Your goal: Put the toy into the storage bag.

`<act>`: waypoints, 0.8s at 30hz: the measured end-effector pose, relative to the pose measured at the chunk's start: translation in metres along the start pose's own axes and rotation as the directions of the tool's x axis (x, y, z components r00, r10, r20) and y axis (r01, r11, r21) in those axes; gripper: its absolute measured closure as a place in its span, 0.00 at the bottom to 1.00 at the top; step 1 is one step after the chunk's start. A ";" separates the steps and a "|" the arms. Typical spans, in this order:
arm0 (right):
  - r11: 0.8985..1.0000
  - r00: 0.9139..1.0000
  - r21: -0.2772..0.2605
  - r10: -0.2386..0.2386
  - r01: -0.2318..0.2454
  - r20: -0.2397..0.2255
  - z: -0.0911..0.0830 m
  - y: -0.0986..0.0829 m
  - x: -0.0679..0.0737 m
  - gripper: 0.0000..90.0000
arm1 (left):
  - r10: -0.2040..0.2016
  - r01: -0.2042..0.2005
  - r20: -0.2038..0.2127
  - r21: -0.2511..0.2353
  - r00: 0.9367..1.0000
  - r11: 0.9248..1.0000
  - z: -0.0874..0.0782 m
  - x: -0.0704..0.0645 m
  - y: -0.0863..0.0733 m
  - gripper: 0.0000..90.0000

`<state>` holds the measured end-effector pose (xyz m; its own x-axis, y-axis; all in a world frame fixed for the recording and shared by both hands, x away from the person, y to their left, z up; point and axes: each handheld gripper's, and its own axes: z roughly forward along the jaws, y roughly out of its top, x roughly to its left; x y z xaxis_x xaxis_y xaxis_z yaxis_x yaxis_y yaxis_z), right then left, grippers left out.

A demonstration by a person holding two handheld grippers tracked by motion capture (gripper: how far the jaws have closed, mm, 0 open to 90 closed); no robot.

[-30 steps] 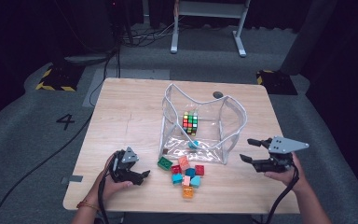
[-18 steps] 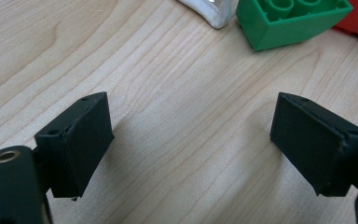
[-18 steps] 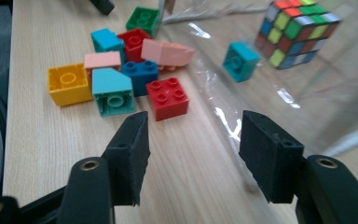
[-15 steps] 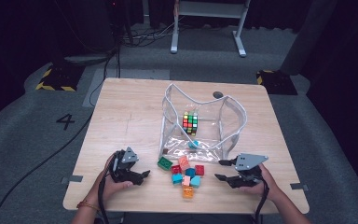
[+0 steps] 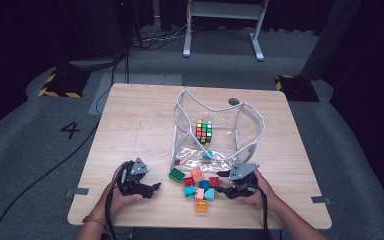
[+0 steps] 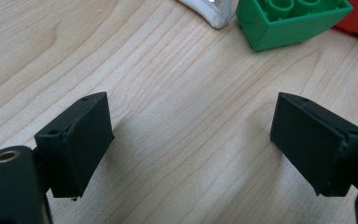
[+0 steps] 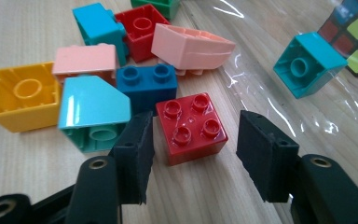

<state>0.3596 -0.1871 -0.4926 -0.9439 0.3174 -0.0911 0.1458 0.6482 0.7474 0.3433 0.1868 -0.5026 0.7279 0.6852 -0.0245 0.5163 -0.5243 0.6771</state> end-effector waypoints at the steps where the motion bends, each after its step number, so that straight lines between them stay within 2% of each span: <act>1: 1.000 1.000 0.005 0.014 -0.014 -0.004 0.001 -0.001 0.000 0.52 | 0.000 0.000 0.000 0.000 1.000 1.000 0.000 0.000 0.000 0.14; 4: 1.000 1.000 0.014 0.024 -0.024 0.000 0.006 -0.001 0.000 0.58 | 0.000 0.000 -0.001 0.000 1.000 1.000 0.000 0.000 0.000 0.14; 6: 1.000 1.000 0.010 0.013 -0.013 -0.014 0.008 -0.001 -0.001 0.59 | -0.001 0.001 0.000 0.000 1.000 1.000 0.000 0.000 0.000 0.14; 12: 1.000 1.000 -0.004 0.014 -0.014 -0.018 0.009 -0.002 -0.002 0.65 | 0.000 0.000 -0.001 0.000 1.000 1.000 0.000 0.000 0.000 0.14; 13: 1.000 1.000 -0.004 0.009 -0.009 -0.015 0.008 -0.003 -0.001 0.65 | -0.001 0.001 -0.001 -0.001 1.000 1.000 0.000 0.000 0.000 0.14; 14: 0.999 0.999 0.010 0.036 -0.035 -0.008 0.006 -0.004 0.000 0.65 | -0.001 0.001 -0.001 -0.001 1.000 1.000 0.000 0.000 0.000 0.14; 18: 0.999 0.999 0.012 0.035 -0.034 -0.004 0.000 -0.007 -0.003 0.66 | 0.000 0.000 -0.001 0.000 1.000 1.000 0.000 0.000 0.000 0.14; 24: 0.999 0.999 -0.019 0.033 -0.033 -0.006 -0.013 -0.015 -0.008 0.66 | 0.000 0.000 -0.001 0.000 1.000 1.000 0.000 0.000 0.000 0.14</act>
<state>0.3610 -0.2084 -0.4941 -0.9403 0.3345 -0.0628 0.1711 0.6242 0.7623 0.3432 0.1868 -0.5026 0.7274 0.6858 -0.0243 0.5167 -0.5240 0.6771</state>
